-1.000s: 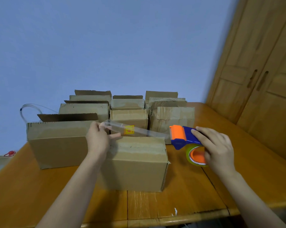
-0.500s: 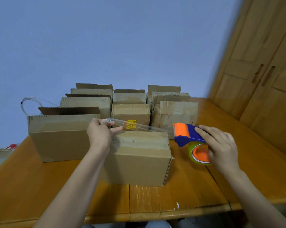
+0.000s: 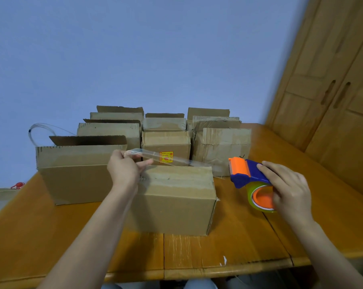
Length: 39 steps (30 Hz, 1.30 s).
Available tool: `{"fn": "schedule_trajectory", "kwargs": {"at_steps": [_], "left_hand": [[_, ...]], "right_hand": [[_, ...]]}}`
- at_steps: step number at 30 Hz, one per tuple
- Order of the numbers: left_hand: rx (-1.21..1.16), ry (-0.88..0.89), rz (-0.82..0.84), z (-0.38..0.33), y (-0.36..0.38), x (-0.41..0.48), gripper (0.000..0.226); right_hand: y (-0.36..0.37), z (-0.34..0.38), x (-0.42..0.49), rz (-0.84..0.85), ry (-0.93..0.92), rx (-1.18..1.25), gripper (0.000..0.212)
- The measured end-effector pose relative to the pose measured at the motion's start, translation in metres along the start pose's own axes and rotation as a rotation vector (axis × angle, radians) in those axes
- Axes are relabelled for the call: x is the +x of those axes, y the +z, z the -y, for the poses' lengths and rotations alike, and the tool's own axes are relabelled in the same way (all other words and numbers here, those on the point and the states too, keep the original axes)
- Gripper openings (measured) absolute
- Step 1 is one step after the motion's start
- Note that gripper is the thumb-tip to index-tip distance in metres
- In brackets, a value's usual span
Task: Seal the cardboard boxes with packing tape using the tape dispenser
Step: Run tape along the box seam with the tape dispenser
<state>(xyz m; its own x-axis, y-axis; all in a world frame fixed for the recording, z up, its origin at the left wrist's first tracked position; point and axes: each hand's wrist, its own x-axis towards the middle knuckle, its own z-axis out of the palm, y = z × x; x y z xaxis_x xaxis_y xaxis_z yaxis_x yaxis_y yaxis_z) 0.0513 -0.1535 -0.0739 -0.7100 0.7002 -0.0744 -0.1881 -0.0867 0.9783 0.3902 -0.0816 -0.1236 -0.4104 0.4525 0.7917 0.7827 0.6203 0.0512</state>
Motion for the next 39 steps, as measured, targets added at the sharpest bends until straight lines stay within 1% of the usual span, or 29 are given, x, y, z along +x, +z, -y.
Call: {"fn": "schedule_trajectory", "kwargs": {"at_steps": [4,7,8,11,14,18,20,22,30,33,34,35,37,39], "left_hand": [[-0.051,0.022,0.034,0.000,-0.001,-0.001,0.024],[-0.114,0.020,0.025,0.002,-0.004,0.000,0.024],[-0.137,0.012,0.018,0.002,-0.005,0.000,0.023],[-0.229,-0.028,0.003,0.000,-0.007,0.000,0.024],[-0.285,-0.054,-0.014,0.000,-0.008,0.000,0.026],[-0.297,-0.042,-0.047,0.002,-0.008,0.001,0.024],[-0.293,-0.027,-0.064,0.002,-0.007,0.000,0.024],[-0.290,-0.016,-0.071,0.002,-0.005,-0.001,0.023],[-0.308,-0.011,-0.077,0.003,-0.005,0.000,0.024],[-0.316,-0.010,-0.086,0.003,-0.005,0.001,0.024],[-0.319,-0.009,-0.092,0.003,-0.005,0.002,0.024],[-0.321,-0.008,-0.097,0.003,-0.005,0.002,0.023],[-0.320,-0.003,-0.101,0.005,-0.005,0.002,0.023],[-0.327,0.003,-0.097,0.006,-0.005,0.003,0.022]], "right_hand": [[0.008,0.001,0.000,-0.031,0.017,0.010,0.073],[0.014,0.002,0.002,-0.075,0.008,0.018,0.057],[0.016,0.004,0.003,-0.076,-0.004,0.019,0.055],[0.021,0.008,0.006,-0.047,-0.046,0.028,0.056],[0.025,0.011,0.007,-0.043,-0.064,0.038,0.051],[0.029,0.015,0.006,-0.032,-0.074,0.057,0.055],[0.031,0.015,0.003,0.004,-0.050,0.075,0.069],[0.033,0.013,0.002,0.027,-0.033,0.078,0.076],[0.034,0.011,0.009,0.022,-0.034,0.101,0.074],[0.034,0.010,0.011,-0.003,-0.076,0.094,0.058],[0.035,0.010,0.011,-0.006,-0.085,0.090,0.057],[0.036,0.009,0.010,-0.001,-0.086,0.091,0.058],[0.039,0.009,0.008,0.020,-0.071,0.098,0.069],[0.042,0.009,0.004,0.030,-0.051,0.103,0.075]]}}
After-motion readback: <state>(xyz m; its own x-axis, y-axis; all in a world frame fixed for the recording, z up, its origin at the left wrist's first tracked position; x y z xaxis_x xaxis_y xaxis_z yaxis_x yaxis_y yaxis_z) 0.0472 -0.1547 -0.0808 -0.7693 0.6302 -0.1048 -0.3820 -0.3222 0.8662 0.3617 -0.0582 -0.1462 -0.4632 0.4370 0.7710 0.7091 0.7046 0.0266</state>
